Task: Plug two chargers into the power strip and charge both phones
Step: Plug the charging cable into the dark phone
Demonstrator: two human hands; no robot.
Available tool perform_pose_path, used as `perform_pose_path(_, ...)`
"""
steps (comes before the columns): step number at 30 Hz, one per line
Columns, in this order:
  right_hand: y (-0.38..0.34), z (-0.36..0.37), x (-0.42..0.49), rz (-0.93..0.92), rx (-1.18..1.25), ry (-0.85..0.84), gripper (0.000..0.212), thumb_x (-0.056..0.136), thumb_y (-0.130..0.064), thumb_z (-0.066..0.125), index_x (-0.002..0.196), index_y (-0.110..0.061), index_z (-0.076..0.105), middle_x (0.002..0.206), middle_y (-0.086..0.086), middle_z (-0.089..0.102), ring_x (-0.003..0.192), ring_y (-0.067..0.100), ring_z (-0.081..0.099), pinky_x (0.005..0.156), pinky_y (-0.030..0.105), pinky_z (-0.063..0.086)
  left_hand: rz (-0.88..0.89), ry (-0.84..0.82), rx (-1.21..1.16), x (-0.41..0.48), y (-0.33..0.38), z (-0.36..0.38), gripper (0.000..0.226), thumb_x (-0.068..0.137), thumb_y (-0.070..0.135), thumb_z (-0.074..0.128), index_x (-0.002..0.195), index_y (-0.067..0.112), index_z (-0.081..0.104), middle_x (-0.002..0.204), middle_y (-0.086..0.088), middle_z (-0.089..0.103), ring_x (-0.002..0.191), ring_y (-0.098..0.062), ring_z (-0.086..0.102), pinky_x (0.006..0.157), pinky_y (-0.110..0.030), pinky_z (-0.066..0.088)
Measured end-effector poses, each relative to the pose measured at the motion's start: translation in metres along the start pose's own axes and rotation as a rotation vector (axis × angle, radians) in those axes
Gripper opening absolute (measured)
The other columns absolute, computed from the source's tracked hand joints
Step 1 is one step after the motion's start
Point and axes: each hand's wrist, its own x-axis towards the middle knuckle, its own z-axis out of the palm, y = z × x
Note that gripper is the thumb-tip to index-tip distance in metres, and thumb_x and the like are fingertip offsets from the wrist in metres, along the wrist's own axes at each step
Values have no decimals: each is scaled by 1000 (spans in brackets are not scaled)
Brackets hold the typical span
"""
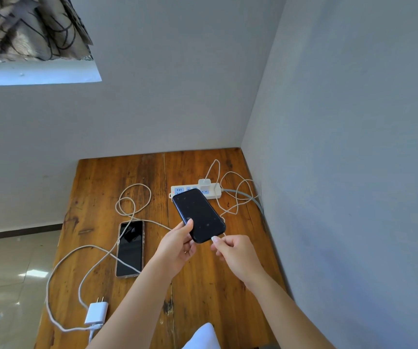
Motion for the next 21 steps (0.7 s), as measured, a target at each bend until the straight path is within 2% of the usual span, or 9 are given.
perform_pose_path(3, 2, 0, 0, 8, -7, -19, 27, 94, -33, 53, 74, -21, 68, 73, -5, 66, 77, 13, 63, 68, 15, 45, 11, -9, 12, 0, -1, 0, 46, 92, 28, 60, 136, 21, 48, 114, -18, 68, 86, -19, 57, 60, -21, 48)
perform_pose_path(7, 2, -2, 3, 22, -17, -26, 29, 94, -32, 52, 78, -15, 70, 72, -2, 65, 76, 14, 62, 69, 17, 46, 12, -50, 2, 0, 1, -1, 42, 93, 26, 57, 135, 22, 50, 114, -17, 67, 88, -20, 58, 62, -23, 48)
perform_pose_path(16, 4, -3, 3, 34, -16, -35, 35, 94, -31, 52, 80, -5, 71, 70, 4, 63, 71, 11, 59, 70, 20, 47, 41, -108, 42, 1, 3, -3, 39, 93, 25, 58, 131, 21, 53, 99, -10, 71, 81, -17, 60, 52, -21, 51)
perform_pose_path(21, 5, -4, 3, 38, -18, -32, 36, 94, -31, 52, 79, -4, 70, 70, 6, 63, 70, 12, 60, 72, 22, 49, 40, -104, 57, 2, 3, -3, 41, 92, 26, 59, 132, 21, 51, 98, -9, 72, 80, -16, 64, 52, -21, 53)
